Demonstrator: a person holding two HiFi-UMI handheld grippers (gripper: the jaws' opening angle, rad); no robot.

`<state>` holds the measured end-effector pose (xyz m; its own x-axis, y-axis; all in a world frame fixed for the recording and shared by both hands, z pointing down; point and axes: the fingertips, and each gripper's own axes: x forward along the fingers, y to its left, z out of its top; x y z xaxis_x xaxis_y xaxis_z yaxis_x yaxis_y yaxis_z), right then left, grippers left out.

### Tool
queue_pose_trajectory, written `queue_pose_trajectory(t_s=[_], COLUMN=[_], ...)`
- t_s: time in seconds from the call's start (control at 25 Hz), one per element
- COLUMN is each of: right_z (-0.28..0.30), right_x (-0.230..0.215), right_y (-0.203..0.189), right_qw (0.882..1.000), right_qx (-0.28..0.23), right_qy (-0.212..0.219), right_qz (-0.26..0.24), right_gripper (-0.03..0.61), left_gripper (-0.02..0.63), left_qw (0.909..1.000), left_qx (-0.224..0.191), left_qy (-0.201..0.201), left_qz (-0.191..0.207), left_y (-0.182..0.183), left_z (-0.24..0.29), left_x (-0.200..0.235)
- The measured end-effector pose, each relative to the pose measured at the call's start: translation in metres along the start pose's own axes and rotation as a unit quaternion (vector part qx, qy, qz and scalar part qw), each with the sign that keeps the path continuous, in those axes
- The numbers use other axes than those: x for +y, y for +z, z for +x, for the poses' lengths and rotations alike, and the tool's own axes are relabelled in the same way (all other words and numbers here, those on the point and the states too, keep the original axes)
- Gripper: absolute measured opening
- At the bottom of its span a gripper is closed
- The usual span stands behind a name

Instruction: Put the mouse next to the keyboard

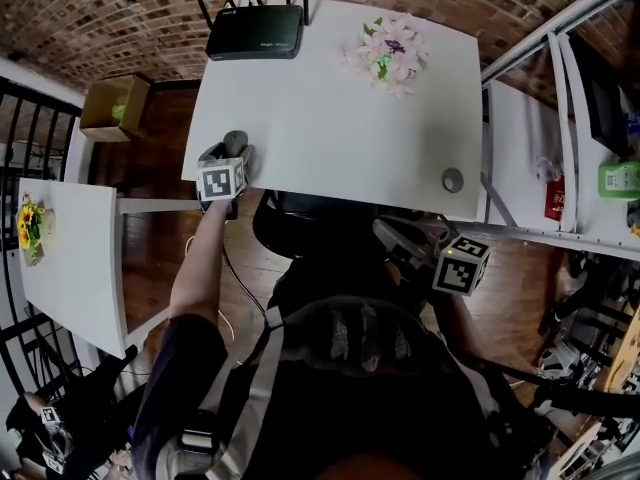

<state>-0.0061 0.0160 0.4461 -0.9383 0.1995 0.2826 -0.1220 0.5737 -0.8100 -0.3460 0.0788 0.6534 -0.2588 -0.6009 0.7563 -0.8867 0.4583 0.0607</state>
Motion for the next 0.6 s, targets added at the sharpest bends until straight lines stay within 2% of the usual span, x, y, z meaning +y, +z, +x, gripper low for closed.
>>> queue_pose_trajectory(t_s=[0.44,0.6], right_z=[-0.011,-0.016], right_x=[-0.009,-0.013], right_y=[-0.005,-0.004], right_qw=[1.000,1.000], right_qx=[-0.010,-0.012], right_qy=[0.008,0.012], right_qz=[0.012,0.009], right_gripper=[0.003,0.003], left_gripper=[0.291,0.291], left_qw=[1.0000,0.9995], left_qx=[0.005,0.018], left_qy=[-0.004,-0.014], left_qz=[0.001,0.024], left_y=[0.001,0.000], left_z=[0.001,0.002], left_x=[-0.024,-0.040])
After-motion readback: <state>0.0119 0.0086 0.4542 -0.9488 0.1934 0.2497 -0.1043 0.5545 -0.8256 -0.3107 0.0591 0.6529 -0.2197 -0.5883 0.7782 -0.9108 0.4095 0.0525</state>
